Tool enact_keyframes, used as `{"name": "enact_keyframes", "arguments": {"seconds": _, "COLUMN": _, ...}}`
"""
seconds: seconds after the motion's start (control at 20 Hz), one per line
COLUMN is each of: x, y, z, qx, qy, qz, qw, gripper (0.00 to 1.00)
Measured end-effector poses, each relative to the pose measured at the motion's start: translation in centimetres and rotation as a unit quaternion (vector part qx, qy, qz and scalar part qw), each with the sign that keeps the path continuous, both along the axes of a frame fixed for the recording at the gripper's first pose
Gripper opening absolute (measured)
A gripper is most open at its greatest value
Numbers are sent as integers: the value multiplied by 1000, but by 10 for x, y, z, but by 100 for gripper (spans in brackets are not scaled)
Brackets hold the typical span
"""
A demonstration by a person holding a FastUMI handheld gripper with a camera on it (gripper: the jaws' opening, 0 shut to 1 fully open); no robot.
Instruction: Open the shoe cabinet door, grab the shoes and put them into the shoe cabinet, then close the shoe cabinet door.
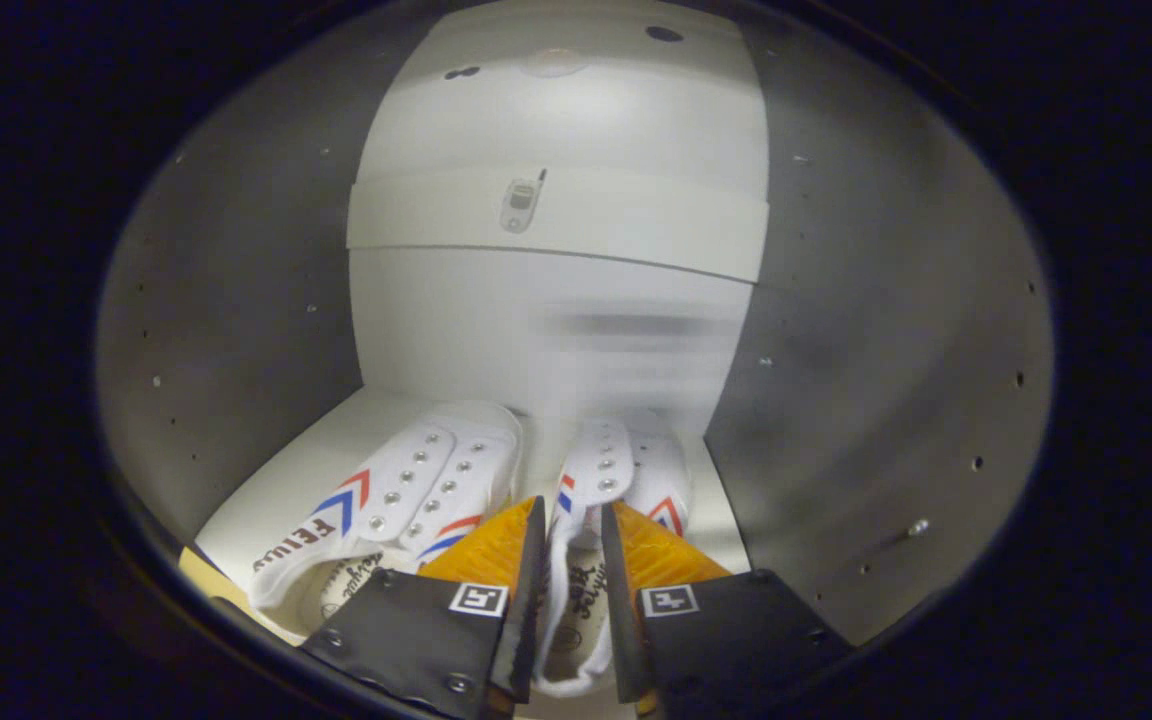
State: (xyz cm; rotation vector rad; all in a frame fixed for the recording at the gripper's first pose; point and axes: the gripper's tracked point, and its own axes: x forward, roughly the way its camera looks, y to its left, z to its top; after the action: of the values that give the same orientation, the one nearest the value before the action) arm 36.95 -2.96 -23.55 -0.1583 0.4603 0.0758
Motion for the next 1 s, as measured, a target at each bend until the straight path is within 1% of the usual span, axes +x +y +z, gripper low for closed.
{"name": "enact_keyframes", "arguments": {"seconds": 0.2, "x": -19, "y": 3, "z": 25, "qx": -8, "qy": -35, "qz": -4, "qw": 999, "gripper": 52}}
{"name": "enact_keyframes", "arguments": {"seconds": 0.4, "x": -45, "y": 10, "z": 65, "qx": 20, "qy": -79, "qz": -25, "qw": 996, "gripper": 69}}
{"name": "enact_keyframes", "arguments": {"seconds": 0.5, "x": -66, "y": 18, "z": 90, "qx": 36, "qy": -107, "qz": -29, "qw": 993, "gripper": 78}}
{"name": "enact_keyframes", "arguments": {"seconds": 0.65, "x": -106, "y": 37, "z": 125, "qx": 60, "qy": -144, "qz": -29, "qw": 987, "gripper": 89}}
{"name": "enact_keyframes", "arguments": {"seconds": 0.8, "x": -159, "y": 58, "z": 155, "qx": 81, "qy": -174, "qz": -23, "qw": 981, "gripper": 91}}
{"name": "enact_keyframes", "arguments": {"seconds": 1.0, "x": -233, "y": 70, "z": 180, "qx": 80, "qy": -194, "qz": -31, "qw": 977, "gripper": 94}}
